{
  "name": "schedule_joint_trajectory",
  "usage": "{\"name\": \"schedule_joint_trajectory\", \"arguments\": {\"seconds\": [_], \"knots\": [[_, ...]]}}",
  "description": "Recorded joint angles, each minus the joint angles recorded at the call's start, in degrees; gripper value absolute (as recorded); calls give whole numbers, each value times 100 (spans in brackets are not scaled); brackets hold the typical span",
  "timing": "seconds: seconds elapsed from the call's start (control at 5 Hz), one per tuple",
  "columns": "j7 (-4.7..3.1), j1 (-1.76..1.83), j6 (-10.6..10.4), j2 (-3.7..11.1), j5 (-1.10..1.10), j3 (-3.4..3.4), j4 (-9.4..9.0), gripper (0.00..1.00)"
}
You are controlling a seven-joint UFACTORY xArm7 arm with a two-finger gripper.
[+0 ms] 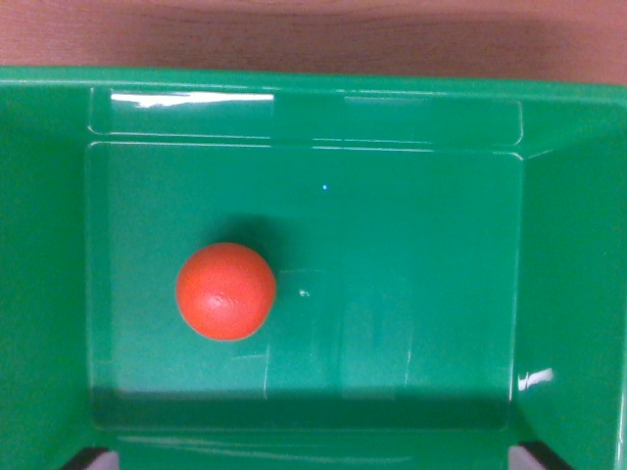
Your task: Pick fruit
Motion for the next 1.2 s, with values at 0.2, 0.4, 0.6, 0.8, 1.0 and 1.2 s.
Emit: {"name": "schedule_joint_trajectory", "arguments": {"seconds": [0.2,0.4,0.6,0.8,1.0,1.2], "knots": [[-45,10,-150,50,2,4,-98,0],[-45,10,-150,50,2,4,-98,0],[-94,21,-314,105,5,8,-205,0],[-94,21,-314,105,5,8,-205,0],[-151,34,-508,170,8,13,-331,0],[-151,34,-508,170,8,13,-331,0]]}}
